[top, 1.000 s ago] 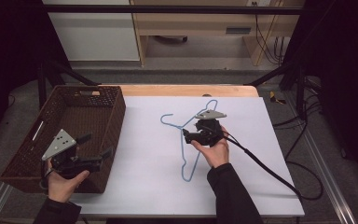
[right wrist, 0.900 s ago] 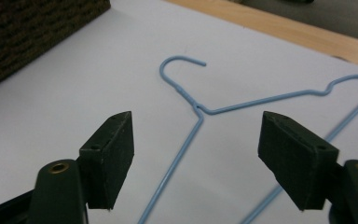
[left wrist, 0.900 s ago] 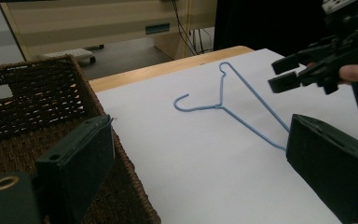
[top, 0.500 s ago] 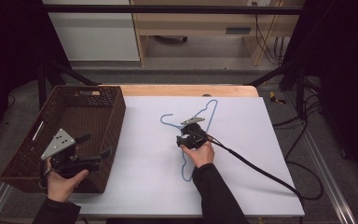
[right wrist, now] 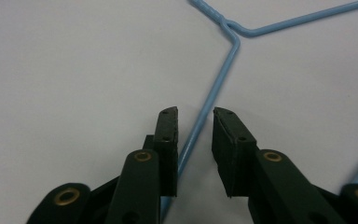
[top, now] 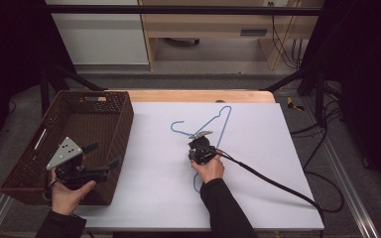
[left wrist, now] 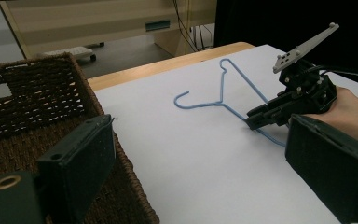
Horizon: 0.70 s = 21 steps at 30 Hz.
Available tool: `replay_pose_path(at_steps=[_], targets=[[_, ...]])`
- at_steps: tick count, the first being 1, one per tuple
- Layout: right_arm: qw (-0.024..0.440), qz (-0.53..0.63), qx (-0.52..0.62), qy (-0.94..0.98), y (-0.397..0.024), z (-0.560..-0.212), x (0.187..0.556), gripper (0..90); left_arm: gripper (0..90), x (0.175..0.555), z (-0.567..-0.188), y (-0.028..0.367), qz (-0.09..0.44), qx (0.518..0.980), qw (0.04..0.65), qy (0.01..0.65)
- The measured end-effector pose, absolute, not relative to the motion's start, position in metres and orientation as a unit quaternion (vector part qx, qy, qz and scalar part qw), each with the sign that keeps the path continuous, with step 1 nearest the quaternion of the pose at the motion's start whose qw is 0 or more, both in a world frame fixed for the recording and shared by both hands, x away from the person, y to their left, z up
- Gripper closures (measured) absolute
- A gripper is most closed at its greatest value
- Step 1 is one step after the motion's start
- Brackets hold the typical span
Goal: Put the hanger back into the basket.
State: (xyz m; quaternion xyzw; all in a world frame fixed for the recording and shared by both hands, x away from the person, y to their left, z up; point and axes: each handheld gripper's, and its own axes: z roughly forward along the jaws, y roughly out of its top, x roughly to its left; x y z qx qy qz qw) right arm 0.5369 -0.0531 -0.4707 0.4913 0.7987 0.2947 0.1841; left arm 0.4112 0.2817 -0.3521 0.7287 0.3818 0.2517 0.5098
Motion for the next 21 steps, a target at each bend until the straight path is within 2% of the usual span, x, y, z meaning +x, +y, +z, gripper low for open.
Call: replay_pose_path(at_steps=[7, 21], targets=[[0.176, 0.295, 0.511, 0.788, -0.0517, -0.4702, 0.5361, 83.5, 8.3, 0.4108, -0.3517, 0.2821, 0.252, 0.725, 0.513, 0.384], [0.17, 0.294, 0.537, 0.772, -0.0505, -0.4683, 0.5365, 86.1, 8.8, 0.4101, -0.351, 0.2813, 0.255, 0.725, 0.511, 0.386]])
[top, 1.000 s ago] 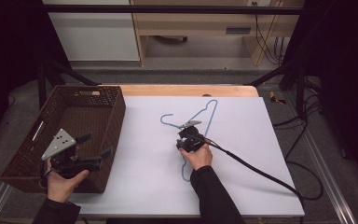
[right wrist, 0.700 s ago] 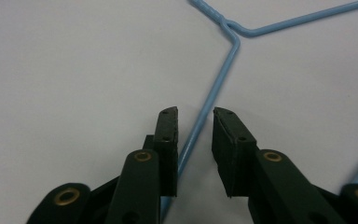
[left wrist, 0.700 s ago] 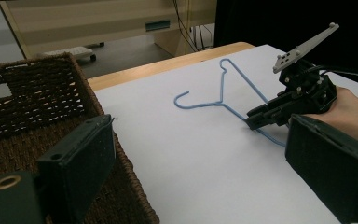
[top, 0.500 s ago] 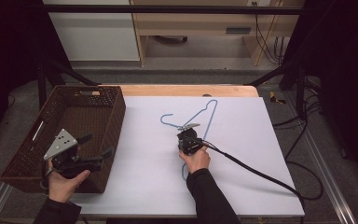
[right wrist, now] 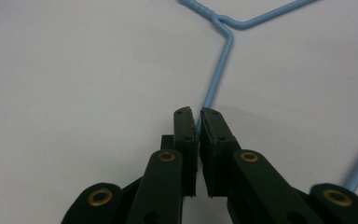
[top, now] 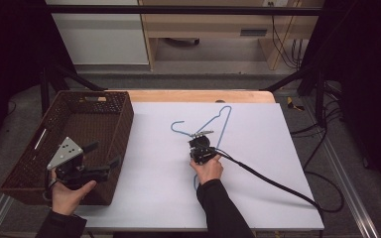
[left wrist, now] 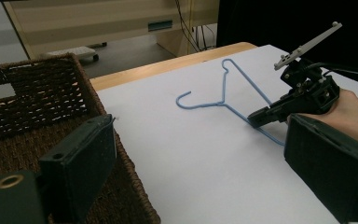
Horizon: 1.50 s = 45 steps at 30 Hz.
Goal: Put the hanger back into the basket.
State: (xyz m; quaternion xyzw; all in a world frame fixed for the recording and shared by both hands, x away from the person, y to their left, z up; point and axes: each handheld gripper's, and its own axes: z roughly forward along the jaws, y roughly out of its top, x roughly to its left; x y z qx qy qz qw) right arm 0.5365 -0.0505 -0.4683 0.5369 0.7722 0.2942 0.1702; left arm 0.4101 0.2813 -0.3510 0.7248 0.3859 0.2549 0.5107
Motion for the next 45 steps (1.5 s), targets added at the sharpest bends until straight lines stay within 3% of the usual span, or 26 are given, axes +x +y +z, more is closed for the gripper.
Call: replay_pose_path(at_steps=[32, 45], targets=[[0.175, 0.341, 0.489, 0.783, -0.07, -0.421, 0.52, 87.8, 10.4, 0.41, -0.356, 0.259, 0.237, 0.734, 0.509, 0.382], [0.168, 0.352, 0.484, 0.783, -0.078, -0.418, 0.515, 87.7, 12.0, 0.436, -0.361, 0.212, 0.177, 0.736, 0.517, 0.4]])
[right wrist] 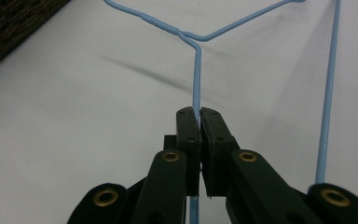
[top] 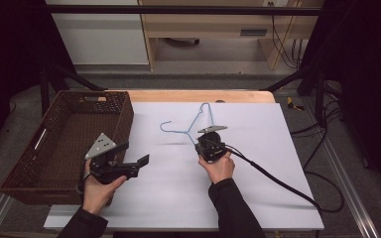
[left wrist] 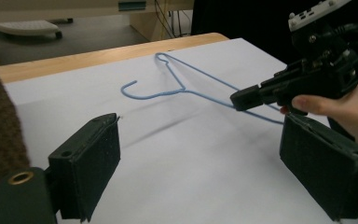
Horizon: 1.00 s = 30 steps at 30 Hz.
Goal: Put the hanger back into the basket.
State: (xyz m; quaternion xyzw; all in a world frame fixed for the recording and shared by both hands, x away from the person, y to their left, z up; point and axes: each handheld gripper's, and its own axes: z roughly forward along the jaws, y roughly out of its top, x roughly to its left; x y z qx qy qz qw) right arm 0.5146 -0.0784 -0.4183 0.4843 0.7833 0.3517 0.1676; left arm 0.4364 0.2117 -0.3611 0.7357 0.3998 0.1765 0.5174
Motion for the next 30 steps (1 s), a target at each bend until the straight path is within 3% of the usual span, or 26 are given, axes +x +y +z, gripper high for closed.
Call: replay_pose_path(at_steps=[30], targets=[[0.163, 0.368, 0.475, 0.782, -0.091, -0.424, 0.503, 87.8, 20.2, 0.514, -0.426, 0.138, 0.018, 0.714, 0.515, 0.474]])
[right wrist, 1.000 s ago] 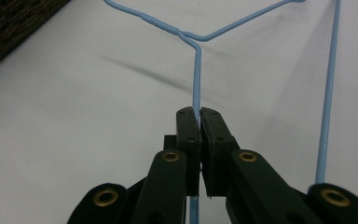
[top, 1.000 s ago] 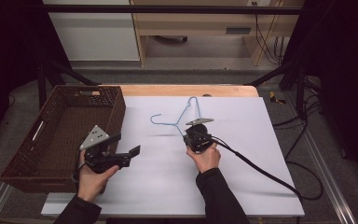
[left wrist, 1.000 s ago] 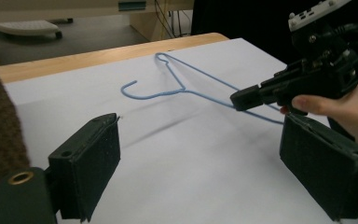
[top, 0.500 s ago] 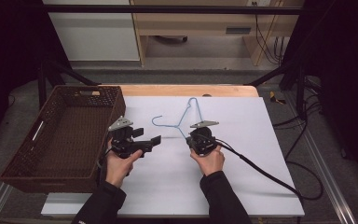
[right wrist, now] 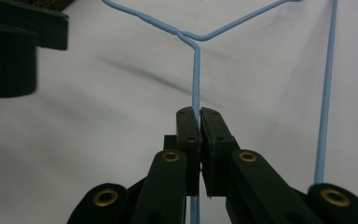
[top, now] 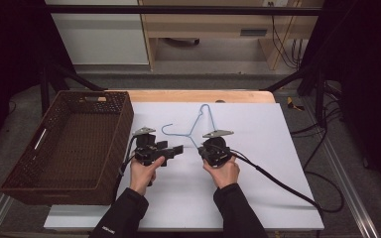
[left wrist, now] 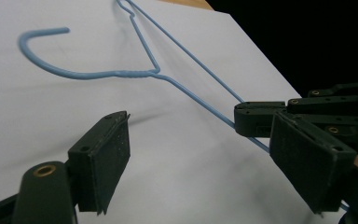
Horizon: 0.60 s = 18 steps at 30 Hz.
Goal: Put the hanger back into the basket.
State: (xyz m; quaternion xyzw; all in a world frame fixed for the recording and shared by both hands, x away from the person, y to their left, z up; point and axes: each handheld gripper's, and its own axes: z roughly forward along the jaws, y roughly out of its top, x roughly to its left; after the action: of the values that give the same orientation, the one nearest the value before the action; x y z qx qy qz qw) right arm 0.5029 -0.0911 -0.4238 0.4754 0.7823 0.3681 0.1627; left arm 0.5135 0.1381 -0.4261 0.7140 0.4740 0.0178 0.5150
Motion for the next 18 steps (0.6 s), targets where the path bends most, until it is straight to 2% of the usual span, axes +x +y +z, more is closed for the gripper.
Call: replay_pose_path(at_steps=[18], targets=[[0.158, 0.369, 0.47, 0.786, -0.089, -0.427, 0.5, 87.7, 31.3, 0.543, -0.455, 0.106, -0.046, 0.686, 0.521, 0.505]])
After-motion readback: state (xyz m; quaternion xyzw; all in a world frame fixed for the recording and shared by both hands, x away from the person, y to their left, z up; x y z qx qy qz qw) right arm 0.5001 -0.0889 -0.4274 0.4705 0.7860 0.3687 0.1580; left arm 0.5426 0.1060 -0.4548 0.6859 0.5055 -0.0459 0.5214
